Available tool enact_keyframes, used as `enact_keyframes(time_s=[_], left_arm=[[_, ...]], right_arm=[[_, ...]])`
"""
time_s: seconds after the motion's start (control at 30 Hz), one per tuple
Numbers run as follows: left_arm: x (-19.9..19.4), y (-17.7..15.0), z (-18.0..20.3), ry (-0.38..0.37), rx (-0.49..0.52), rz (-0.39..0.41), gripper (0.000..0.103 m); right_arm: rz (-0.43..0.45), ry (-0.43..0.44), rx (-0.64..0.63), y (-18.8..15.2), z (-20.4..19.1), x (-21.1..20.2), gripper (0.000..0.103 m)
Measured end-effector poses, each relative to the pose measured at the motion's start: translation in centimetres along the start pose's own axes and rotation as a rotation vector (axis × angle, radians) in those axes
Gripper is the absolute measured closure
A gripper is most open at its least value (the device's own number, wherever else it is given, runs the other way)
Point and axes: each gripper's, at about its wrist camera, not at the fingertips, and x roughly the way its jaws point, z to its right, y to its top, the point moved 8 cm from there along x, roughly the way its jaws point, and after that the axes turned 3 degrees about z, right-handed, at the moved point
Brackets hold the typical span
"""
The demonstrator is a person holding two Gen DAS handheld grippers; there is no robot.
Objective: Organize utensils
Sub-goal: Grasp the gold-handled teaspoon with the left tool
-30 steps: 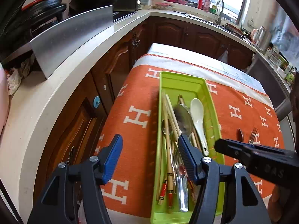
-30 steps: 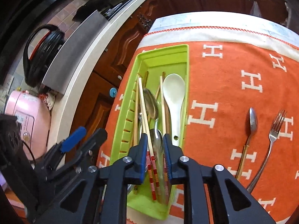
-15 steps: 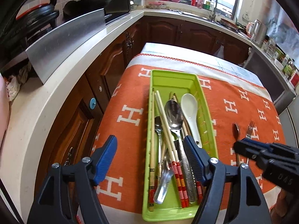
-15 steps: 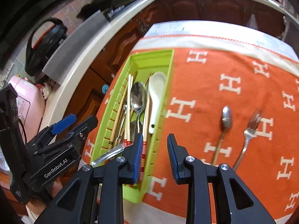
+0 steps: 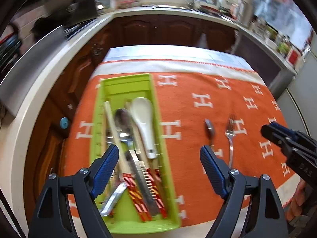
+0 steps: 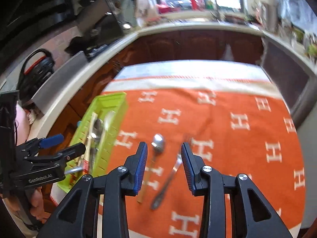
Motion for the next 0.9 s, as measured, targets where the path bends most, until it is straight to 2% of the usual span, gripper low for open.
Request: enact_keyframes(time_s=[0.17, 0.27, 0.53, 0.7, 0.83, 0.9], left_arm=[[1.4, 0.2, 4.4, -0.04, 0.069, -0.022, 0.021], [2.3, 0.0, 6.4, -0.038, 0.107, -0.031, 0.021], [6.1, 0.0, 9.0, -0.05, 0.104, -0.086, 0.021], [8.7, 0.3, 9.4, -0.045, 0.073, -0.114, 0.029], [10.6, 0.2, 9.3, -0.046, 0.049, -0.151, 0.044], [11.4, 0.1, 9.3, -0.045, 0.042, -0.165, 0.047]], right_arm=[[-0.094, 0.0, 0.163, -2.3, 5.0, 1.2, 0.067], [-0.102, 0.006, 0.207, -3.1, 6.8, 1.6, 0.067], [-0.104, 0.056, 0.219, -3.9, 8.3, 2.3, 0.067], [-0.109, 0.076, 0.227, -4.0, 8.5, 2.8, 0.067], [-0.12, 0.091, 0.242, -4.4, 9.0, 3.4, 0.067], [-0.124, 0.094, 0.245, -4.5, 9.2, 3.8, 0.067]])
